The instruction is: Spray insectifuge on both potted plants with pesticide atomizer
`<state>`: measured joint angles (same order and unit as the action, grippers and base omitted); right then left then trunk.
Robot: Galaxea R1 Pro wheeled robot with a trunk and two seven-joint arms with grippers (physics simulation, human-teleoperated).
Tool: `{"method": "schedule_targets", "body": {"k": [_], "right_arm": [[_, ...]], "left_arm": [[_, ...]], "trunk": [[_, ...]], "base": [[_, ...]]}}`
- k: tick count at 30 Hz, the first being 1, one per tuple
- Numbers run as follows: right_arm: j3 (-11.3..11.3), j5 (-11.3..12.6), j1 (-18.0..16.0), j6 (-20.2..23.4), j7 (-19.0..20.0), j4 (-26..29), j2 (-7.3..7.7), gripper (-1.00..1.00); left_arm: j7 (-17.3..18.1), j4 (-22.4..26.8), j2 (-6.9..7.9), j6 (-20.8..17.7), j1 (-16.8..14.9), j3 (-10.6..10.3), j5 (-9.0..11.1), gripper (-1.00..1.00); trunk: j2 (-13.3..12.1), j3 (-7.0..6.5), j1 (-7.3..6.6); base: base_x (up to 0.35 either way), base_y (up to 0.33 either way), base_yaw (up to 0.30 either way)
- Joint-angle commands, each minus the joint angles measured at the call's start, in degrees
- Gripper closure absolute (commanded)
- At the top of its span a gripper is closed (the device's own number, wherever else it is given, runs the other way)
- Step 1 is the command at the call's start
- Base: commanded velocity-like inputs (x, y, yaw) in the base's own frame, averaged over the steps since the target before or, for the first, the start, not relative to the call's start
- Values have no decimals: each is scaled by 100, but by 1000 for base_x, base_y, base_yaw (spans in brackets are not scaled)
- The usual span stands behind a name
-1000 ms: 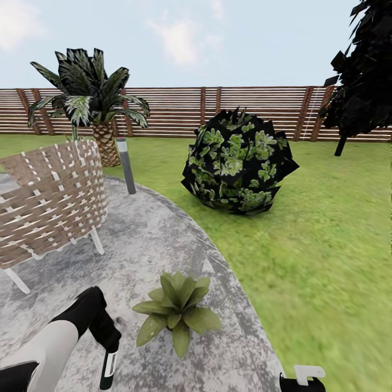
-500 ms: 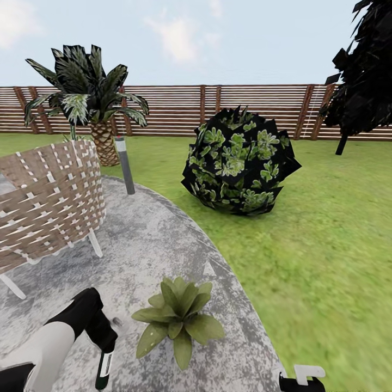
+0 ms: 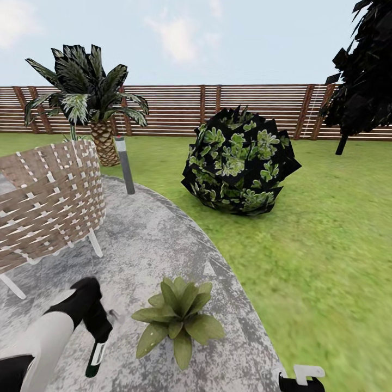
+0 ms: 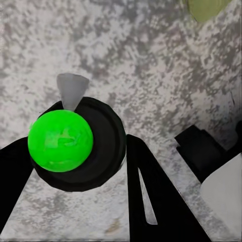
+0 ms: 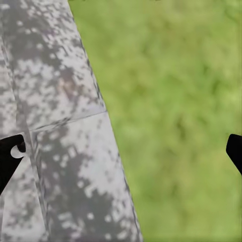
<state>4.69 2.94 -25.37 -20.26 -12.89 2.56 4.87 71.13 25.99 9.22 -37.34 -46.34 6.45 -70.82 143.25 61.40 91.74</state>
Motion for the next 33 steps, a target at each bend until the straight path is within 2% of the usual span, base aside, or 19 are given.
{"method": "schedule_targets", "body": {"k": [1,7,17,18,23,28,30,33], "right_arm": [[47,31,-3,-13,-21,-4,-3,-100],[41,25,-3,-13,-25,-14,13,-100],[40,26,-3,-10,-29,-12,17,-100],[40,29,-3,-7,-30,-9,10,-100],[44,31,-3,-4,-26,-2,-16,-100],[41,31,-3,-10,-30,-1,-15,-100],[40,31,-3,-12,-30,-1,-18,-100],[44,31,-4,-12,-28,-4,-21,-100]], "left_arm": [[36,-20,-2,-49,8,45,-84,100],[6,-49,-47,-54,84,57,-130,100],[-102,-62,-73,-54,105,83,-94,100],[-125,-58,-66,-54,179,84,-92,100],[-522,-57,-42,-54,420,97,-56,100],[-605,-58,-43,-68,474,131,-23,100],[-608,-21,-49,-71,476,141,50,100],[-609,25,-51,-72,476,158,328,100]], "trunk": [[2,6,-1],[2,26,-1],[2,26,-1],[2,26,-1],[2,26,-1],[2,26,-1],[2,26,-1],[2,26,-1]], "base": [[0,0,29],[93,42,56],[68,40,1],[106,43,0],[143,121,-42],[14,13,-128],[1,1,-12],[0,0,10]]}}
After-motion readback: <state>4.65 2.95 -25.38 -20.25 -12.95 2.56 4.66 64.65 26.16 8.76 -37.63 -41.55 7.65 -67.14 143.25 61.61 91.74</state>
